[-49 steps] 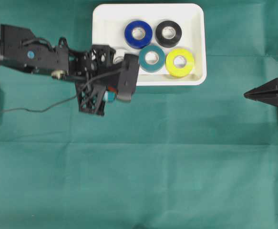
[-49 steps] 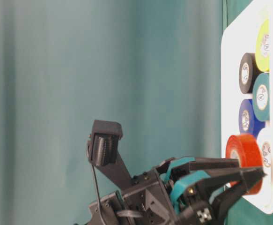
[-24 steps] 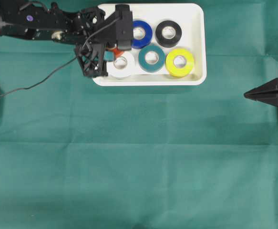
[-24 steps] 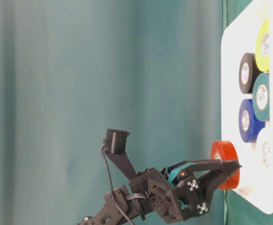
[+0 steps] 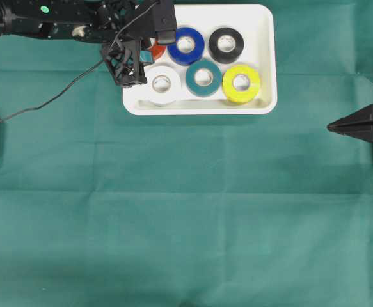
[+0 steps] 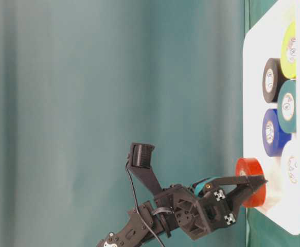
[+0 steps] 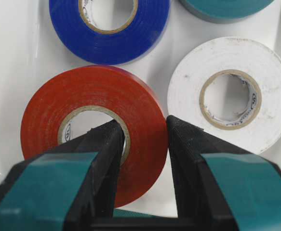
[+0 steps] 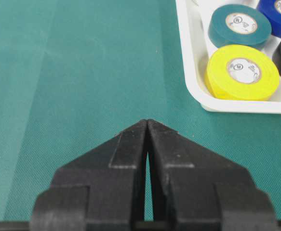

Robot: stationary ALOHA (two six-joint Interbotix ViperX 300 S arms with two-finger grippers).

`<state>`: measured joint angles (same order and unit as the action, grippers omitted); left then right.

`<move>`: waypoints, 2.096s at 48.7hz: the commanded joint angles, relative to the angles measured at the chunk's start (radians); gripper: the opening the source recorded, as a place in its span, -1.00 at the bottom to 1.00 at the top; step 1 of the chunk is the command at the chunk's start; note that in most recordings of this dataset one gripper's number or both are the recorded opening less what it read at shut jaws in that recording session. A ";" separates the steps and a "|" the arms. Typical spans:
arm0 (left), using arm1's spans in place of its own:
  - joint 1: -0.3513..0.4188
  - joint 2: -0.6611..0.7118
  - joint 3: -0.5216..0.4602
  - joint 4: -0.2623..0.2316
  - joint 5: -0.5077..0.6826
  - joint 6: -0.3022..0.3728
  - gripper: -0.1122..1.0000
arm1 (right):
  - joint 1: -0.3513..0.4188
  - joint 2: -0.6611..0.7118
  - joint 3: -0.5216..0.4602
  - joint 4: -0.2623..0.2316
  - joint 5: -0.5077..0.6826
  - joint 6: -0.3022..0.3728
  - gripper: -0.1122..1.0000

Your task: Put the tape into the white case with the left arm.

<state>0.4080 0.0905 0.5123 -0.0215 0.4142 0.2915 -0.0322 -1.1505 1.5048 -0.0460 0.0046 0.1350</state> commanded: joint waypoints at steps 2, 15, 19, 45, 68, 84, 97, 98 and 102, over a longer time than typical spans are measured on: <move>0.002 -0.018 -0.015 0.002 -0.009 -0.002 -0.34 | 0.000 0.006 -0.011 -0.002 -0.011 0.002 -0.97; 0.002 -0.021 -0.011 0.002 -0.021 -0.003 -0.21 | 0.000 0.006 -0.011 -0.002 -0.011 0.000 -0.97; 0.002 -0.029 -0.006 0.002 -0.023 -0.003 0.22 | 0.000 0.006 -0.011 -0.002 -0.011 0.002 -0.97; -0.091 -0.190 0.095 -0.003 -0.023 -0.014 0.69 | 0.000 0.006 -0.011 -0.002 -0.012 0.002 -0.97; -0.353 -0.310 0.201 -0.006 -0.032 -0.020 0.68 | 0.000 0.005 -0.011 -0.002 -0.011 0.000 -0.97; -0.399 -0.318 0.212 -0.006 -0.046 -0.020 0.68 | 0.000 0.005 -0.011 -0.002 -0.011 0.002 -0.97; -0.402 -0.379 0.258 -0.008 -0.046 -0.043 0.68 | 0.000 0.005 -0.009 -0.002 -0.011 0.002 -0.97; -0.402 -0.385 0.262 -0.008 -0.046 -0.051 0.68 | 0.000 0.003 -0.011 -0.002 -0.011 0.000 -0.97; -0.402 -0.416 0.284 -0.008 -0.046 -0.089 0.68 | 0.000 0.003 -0.011 -0.002 -0.011 0.002 -0.97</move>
<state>0.0092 -0.2823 0.7915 -0.0261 0.3743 0.2240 -0.0322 -1.1520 1.5048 -0.0460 0.0046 0.1350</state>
